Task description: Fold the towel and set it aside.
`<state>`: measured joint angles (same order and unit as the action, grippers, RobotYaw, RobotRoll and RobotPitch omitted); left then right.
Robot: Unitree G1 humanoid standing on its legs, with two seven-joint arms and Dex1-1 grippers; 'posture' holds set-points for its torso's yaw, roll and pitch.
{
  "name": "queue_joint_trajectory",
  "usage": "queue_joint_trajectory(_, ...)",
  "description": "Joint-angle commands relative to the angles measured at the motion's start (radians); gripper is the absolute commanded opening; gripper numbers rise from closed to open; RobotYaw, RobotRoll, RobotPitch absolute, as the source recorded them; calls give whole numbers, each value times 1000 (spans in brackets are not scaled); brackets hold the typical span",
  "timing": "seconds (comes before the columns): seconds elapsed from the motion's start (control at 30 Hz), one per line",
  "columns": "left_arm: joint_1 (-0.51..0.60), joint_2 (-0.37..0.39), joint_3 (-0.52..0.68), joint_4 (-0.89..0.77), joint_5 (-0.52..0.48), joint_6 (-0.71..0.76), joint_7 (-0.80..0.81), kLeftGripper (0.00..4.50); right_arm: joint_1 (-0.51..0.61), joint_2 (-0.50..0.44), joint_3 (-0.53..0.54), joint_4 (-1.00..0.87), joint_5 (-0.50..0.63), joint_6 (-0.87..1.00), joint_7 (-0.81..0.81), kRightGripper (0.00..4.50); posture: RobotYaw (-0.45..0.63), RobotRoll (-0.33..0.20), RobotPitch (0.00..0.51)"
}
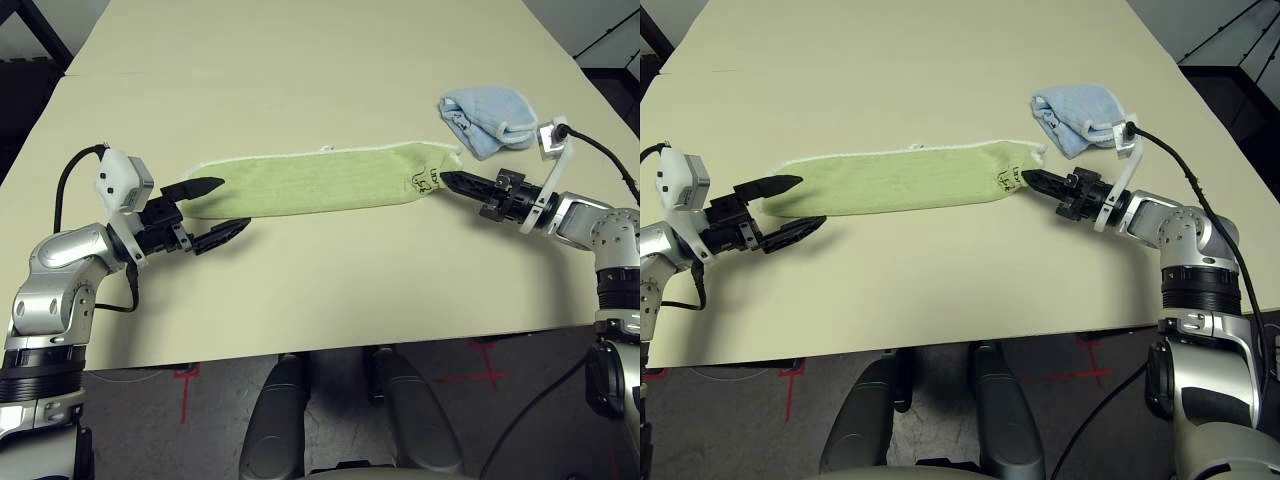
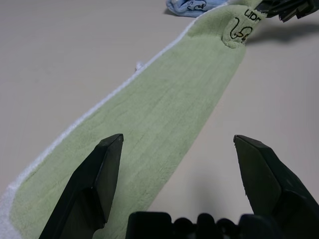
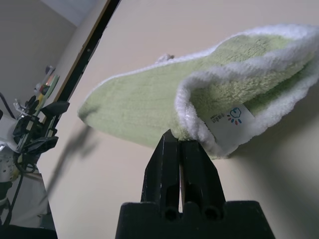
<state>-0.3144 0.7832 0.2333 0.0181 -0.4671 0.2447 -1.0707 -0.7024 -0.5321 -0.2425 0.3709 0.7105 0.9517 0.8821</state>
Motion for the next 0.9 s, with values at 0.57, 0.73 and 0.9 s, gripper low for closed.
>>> queue_joint_trajectory(0.57,15,7,-7,-26,-3,31,20,4500,-141,50,306,-24,-224,-294,247,34,11,0,196)
queue_joint_trajectory(0.73,4,3,-9,-26,-3,34,27,4500,-153,58,359,-23,-277,-332,271,34,18,0,199)
queue_joint_trajectory(0.9,5,2,-8,-29,-4,35,32,4500,-160,70,387,-8,-325,-375,286,34,25,0,193)
